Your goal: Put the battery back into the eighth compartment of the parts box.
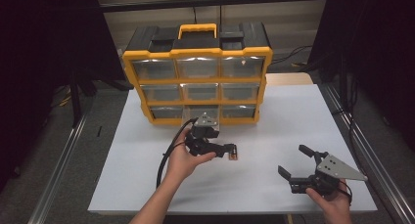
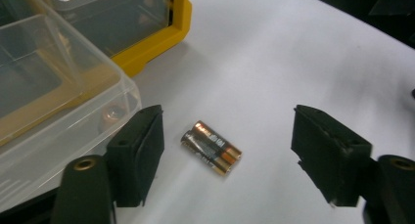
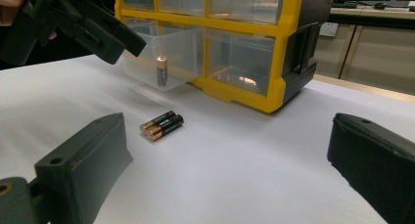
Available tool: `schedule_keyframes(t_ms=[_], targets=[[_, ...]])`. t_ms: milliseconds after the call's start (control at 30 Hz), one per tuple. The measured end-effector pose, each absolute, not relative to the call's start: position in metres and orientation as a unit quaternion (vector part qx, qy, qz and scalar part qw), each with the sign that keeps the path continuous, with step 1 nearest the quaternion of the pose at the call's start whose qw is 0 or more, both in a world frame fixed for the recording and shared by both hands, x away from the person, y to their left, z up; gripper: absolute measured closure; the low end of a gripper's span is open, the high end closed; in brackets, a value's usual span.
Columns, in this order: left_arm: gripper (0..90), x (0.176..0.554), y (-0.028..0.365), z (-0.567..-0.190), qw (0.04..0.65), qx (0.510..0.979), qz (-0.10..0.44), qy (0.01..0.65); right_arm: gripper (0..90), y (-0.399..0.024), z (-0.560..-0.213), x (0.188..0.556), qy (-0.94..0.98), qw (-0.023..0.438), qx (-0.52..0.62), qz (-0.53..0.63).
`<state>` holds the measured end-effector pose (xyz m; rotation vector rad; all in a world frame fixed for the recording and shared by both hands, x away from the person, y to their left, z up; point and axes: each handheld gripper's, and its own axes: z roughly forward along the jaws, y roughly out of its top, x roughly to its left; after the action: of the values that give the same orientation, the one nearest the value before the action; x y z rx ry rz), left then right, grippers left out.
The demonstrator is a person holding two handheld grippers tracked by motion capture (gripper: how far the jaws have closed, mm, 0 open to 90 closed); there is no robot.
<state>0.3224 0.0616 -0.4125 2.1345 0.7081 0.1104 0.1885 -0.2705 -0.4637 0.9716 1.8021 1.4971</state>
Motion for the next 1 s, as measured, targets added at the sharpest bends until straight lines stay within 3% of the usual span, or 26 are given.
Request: schedule_keyframes(t_ms=[1000], targets=[[56.3,0.325,0.032,-0.467,0.381,0.867,0.078,0.312,1.3,-0.271,-0.464,0.188,0.681,0.296,0.362,0.564]])
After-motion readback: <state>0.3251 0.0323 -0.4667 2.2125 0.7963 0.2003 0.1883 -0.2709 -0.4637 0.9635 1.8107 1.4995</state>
